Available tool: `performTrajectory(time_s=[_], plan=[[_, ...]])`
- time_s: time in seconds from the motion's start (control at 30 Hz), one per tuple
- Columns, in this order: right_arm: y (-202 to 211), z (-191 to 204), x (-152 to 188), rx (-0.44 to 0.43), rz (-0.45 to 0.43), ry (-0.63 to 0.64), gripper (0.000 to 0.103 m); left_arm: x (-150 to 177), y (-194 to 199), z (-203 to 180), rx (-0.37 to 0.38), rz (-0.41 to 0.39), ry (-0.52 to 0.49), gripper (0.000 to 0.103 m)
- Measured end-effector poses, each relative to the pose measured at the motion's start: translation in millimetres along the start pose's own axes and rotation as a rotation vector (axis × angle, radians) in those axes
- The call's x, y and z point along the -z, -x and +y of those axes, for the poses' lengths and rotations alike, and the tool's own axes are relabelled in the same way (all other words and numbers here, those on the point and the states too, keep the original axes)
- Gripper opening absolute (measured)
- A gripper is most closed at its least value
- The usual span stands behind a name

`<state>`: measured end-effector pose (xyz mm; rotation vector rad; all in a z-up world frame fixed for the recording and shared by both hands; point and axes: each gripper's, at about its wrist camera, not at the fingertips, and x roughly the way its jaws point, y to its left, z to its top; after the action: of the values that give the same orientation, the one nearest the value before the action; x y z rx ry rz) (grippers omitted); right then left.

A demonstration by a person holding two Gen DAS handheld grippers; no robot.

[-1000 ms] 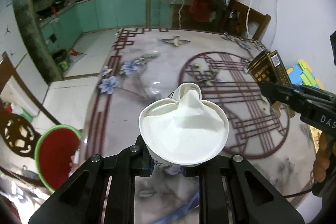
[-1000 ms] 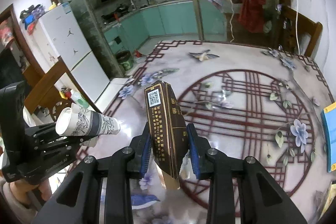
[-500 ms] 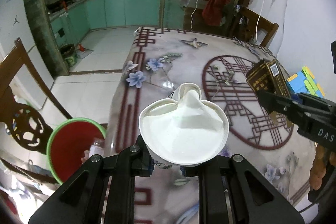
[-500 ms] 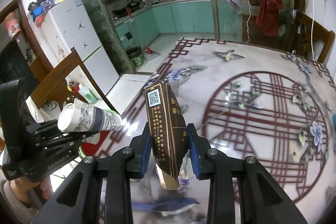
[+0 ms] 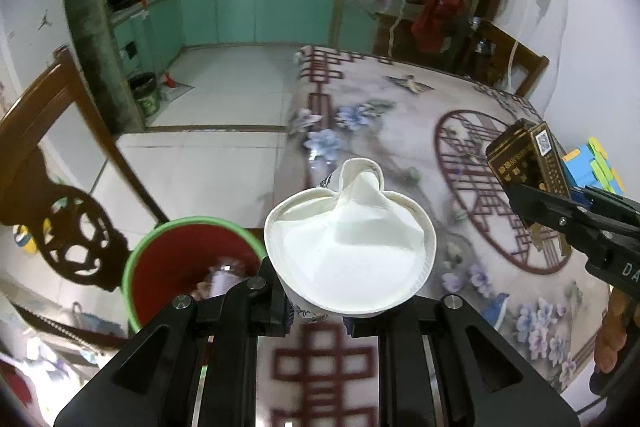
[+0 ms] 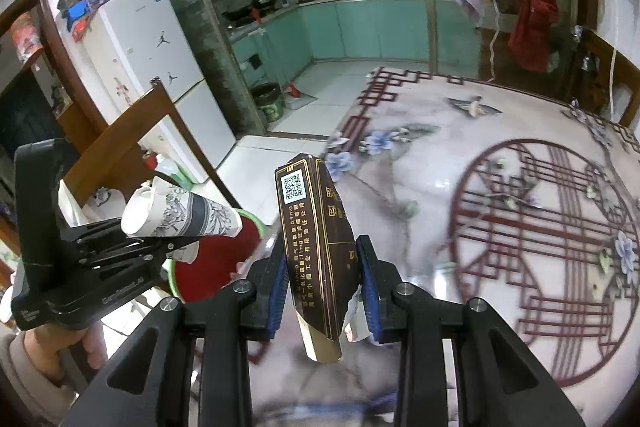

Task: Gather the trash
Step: 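Carry the brown box and paper cup over the red bin with both tools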

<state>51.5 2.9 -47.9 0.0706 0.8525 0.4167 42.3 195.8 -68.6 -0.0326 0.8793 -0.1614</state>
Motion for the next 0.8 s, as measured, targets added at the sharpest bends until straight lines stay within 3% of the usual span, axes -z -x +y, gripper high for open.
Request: performTrajectory(time_s=[0.47,0.8], plan=[[-60.1,97.0,-9.7,-0.066,0.052,0.066,0.03,10.5,-5.0,100.2,-0.071,0.036,0.096,0.017],[-98.4,145.7,-16.8,-0.11,0.089,0.096,0.03,12.6,-17.3,137.8,-0.081,0.076,0.132,0.017]])
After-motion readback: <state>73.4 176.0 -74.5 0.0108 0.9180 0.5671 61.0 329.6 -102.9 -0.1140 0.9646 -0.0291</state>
